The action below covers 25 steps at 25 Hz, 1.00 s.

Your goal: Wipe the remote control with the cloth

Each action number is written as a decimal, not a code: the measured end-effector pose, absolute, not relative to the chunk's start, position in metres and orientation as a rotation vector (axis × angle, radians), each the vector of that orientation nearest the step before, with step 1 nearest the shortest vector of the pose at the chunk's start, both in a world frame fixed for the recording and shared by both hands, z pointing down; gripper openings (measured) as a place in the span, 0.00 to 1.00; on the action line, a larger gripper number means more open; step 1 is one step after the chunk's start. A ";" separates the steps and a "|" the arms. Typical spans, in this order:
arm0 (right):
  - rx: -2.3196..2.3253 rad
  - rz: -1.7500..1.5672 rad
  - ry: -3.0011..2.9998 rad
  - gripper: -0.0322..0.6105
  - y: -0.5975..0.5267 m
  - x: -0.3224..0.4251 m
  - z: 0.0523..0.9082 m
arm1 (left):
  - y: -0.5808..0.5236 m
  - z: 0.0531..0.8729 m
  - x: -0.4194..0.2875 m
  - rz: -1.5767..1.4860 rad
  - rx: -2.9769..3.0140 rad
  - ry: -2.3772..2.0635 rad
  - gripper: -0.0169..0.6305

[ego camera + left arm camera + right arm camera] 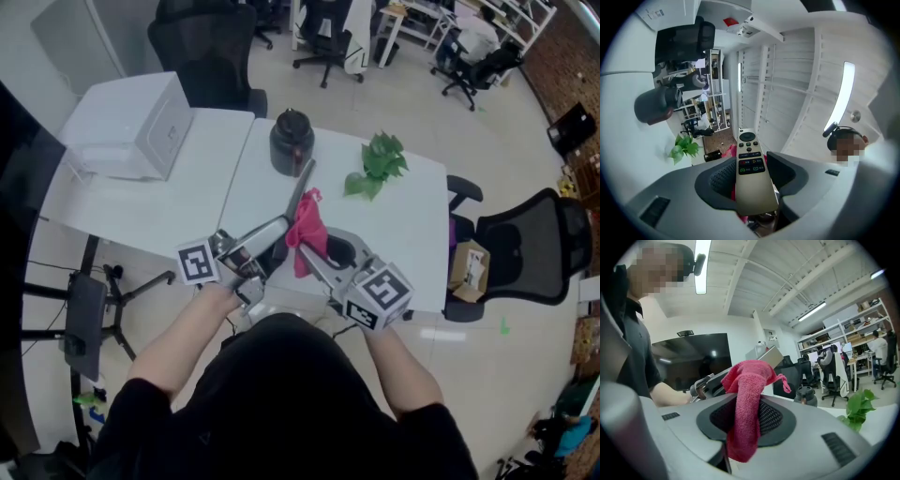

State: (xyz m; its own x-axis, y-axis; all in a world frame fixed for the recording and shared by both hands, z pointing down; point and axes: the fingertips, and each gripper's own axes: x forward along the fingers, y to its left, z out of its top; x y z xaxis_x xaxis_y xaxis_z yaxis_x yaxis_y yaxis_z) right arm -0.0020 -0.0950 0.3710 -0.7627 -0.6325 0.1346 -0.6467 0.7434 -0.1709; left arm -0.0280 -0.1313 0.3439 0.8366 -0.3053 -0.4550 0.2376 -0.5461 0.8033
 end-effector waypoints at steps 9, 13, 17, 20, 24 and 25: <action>1.243 0.257 -2.875 0.23 -0.122 0.040 0.343 | -0.097 0.353 -0.016 -0.523 2.121 0.095 0.35; 1.301 0.252 -2.871 0.23 -0.128 0.056 0.335 | -0.088 0.358 -0.014 -0.477 2.147 0.122 0.35; 1.326 0.240 -2.869 0.23 -0.125 0.063 0.332 | -0.090 0.365 -0.014 -0.466 2.148 0.088 0.35; 1.396 0.227 -2.827 0.23 -0.121 0.073 0.339 | -0.104 0.376 -0.015 -0.439 2.222 -0.038 0.35; 1.509 0.264 -2.680 0.23 -0.112 0.092 0.375 | -0.138 0.419 -0.021 -0.265 2.374 -0.382 0.35; 1.531 0.281 -2.636 0.23 -0.109 0.096 0.386 | -0.146 0.432 -0.022 -0.201 2.400 -0.468 0.35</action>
